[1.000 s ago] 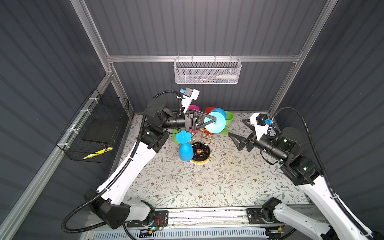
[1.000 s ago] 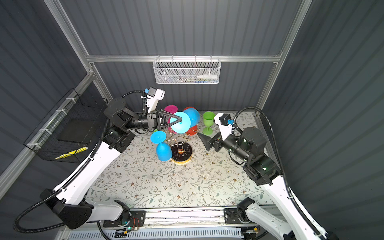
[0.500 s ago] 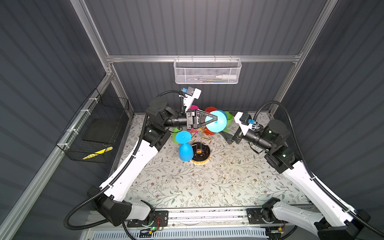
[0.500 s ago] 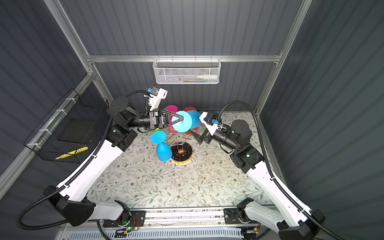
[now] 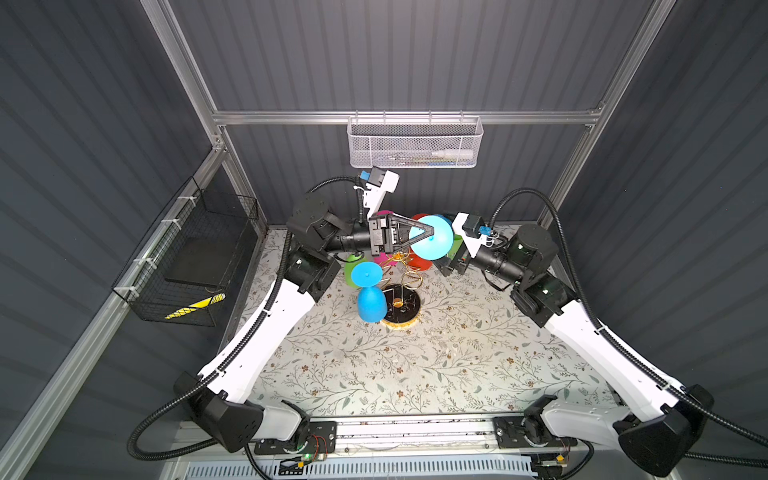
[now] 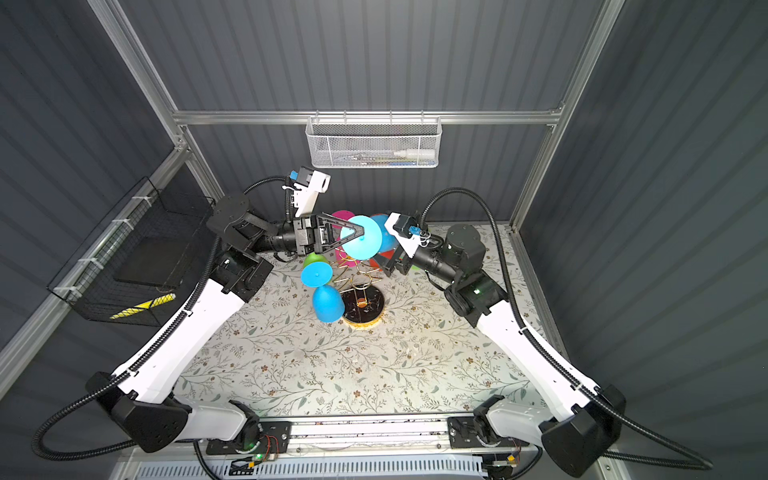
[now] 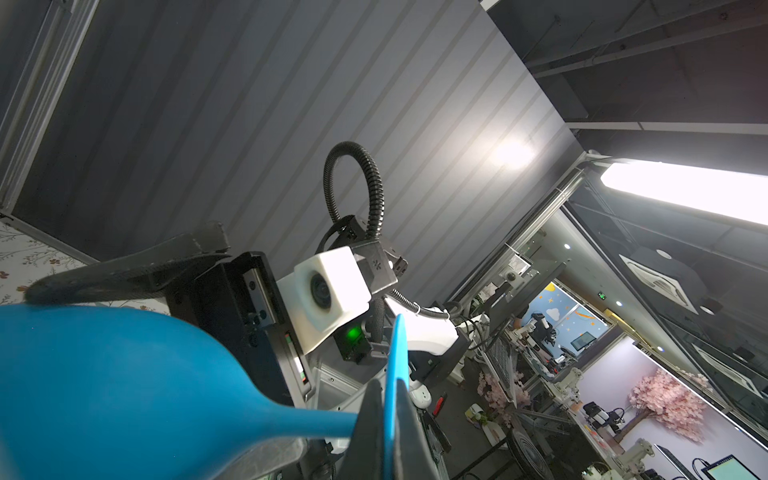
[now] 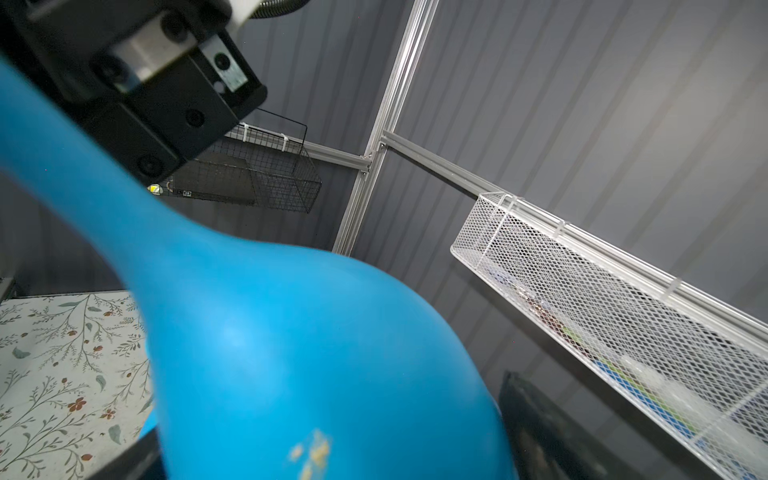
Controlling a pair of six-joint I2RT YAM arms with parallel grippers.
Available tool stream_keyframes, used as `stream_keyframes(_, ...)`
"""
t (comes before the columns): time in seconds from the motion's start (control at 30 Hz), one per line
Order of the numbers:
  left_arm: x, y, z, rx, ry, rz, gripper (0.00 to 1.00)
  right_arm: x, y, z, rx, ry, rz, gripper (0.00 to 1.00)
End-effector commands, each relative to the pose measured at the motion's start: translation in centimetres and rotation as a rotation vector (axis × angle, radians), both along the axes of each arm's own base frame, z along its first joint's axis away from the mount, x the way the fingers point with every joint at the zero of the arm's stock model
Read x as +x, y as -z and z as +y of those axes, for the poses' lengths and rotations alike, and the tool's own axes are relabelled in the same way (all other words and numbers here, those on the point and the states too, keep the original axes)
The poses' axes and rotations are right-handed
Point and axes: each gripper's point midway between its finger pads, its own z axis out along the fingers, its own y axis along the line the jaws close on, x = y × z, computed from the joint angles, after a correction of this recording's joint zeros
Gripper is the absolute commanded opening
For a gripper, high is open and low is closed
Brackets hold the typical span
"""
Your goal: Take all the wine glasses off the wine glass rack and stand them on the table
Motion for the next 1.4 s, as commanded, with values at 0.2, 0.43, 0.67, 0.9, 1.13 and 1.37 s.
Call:
stream_keyframes(0.2, -1.8, -1.7, 0.6, -0.057, 0.053, -0.044, 0.00, 0.1, -0.8, 0.3, 0.030, -0.006, 0.015, 0.92)
stream_keyframes(0.43, -1.8, -1.8, 0.8, -0.061, 0.036, -0.053, 0.18, -0.5, -0.4, 0.2, 0.026, -0.010, 0.031, 0.81)
stream_keyframes(0.67, -1.9, -1.8, 1.2, -0.061, -0.026, -0.128, 0.59, -1.7, 0.2, -0.4, 0.028, -0.008, 0.074, 0.72)
stream_keyframes(0.9, -0.5, -0.6, 3.1, 0.028, -0.310, -0.284, 0.70, -1.4, 2.0, -1.5, 0.030, 0.058, 0.249, 0.66)
stream_keyframes(1.13, 5.2, 2.8, 8.1, 0.198, -0.856, -0.581, 0.72, -3.4, 1.4, -3.4, -0.010, 0.113, 0.406, 0.62)
stream_keyframes(1.37, 7.3, 4.5, 7.0, 0.325, -0.870, -0.918, 0.68, -4.7, 1.0, -4.9, -0.058, 0.177, 0.544, 0.60)
